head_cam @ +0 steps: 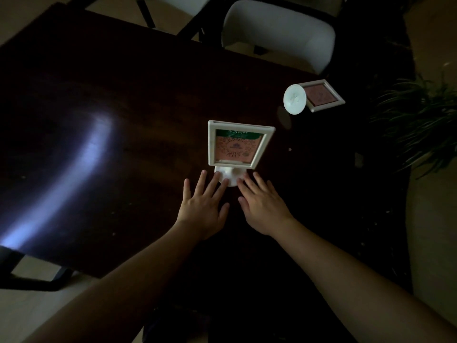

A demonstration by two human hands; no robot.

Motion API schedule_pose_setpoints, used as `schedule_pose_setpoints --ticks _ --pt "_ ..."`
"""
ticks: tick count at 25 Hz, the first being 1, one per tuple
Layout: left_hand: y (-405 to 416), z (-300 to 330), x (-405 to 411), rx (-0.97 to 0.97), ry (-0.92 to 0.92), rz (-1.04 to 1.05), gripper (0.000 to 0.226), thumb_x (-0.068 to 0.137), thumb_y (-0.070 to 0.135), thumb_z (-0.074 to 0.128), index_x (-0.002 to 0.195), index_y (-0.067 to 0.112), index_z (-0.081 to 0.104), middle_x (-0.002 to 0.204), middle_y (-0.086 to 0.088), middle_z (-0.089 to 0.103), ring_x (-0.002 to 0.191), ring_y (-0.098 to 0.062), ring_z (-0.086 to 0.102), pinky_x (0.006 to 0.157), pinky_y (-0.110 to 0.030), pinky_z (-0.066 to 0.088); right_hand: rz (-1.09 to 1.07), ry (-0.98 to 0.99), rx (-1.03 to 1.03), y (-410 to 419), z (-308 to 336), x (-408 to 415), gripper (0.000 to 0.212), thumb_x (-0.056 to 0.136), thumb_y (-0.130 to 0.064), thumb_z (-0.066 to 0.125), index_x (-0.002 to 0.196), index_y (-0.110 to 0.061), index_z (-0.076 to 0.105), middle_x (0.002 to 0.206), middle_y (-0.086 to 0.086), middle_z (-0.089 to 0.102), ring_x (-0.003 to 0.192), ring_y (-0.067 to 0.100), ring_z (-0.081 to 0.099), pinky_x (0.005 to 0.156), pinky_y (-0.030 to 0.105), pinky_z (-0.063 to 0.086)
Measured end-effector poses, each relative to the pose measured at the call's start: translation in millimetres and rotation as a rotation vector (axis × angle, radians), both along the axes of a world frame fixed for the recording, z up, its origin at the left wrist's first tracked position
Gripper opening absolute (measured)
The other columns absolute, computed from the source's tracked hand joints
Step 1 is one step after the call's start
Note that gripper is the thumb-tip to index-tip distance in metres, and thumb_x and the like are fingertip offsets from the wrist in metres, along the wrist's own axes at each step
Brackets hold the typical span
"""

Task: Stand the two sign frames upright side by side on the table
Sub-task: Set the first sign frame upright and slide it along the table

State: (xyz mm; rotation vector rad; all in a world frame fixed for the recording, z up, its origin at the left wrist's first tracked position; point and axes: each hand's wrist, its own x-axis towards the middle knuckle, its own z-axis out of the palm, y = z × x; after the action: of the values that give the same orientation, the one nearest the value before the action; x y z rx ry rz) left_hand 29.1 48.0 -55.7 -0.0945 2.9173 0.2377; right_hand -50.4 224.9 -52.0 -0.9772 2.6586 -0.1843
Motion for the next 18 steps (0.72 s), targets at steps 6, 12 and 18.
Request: schedule_pose_setpoints --ticks 6,12,18 --pt "-21 3 4 0.006 -0.029 0.015 0.069 0.095 0.06 0.016 0.156 0.032 0.0 0.165 0.005 -0.011 0.147 -0.029 -0.022 0.115 -0.065 -0.002 0.004 -0.018 0.013 -22 4 4 0.058 0.104 -0.043 0.025 0.157 -0.02 0.017 0.167 0.002 0.012 0.153 0.024 0.002 0.12 0.053 0.01" --pt "-59 5 16 0.017 -0.038 0.04 0.07 0.094 0.06 0.018 0.156 0.032 0.0 0.165 0.005 -0.011 0.147 -0.03 -0.024 0.115 -0.064 -0.003 0.028 -0.033 0.032 -63 7 10 0.058 0.105 -0.042 0.025 0.157 -0.02 0.016 0.167 0.002 0.011 0.153 0.021 0.001 0.12 0.054 0.009" --pt "-106 5 33 0.031 -0.032 0.069 0.07 0.093 0.06 0.017 0.156 0.033 0.001 0.165 0.005 -0.009 0.146 -0.031 -0.024 0.115 -0.064 -0.003 0.055 -0.033 0.057 -113 8 22 0.058 0.104 -0.043 0.023 0.157 -0.021 0.015 0.167 0.001 0.011 0.153 0.019 -0.001 0.119 0.054 0.008"
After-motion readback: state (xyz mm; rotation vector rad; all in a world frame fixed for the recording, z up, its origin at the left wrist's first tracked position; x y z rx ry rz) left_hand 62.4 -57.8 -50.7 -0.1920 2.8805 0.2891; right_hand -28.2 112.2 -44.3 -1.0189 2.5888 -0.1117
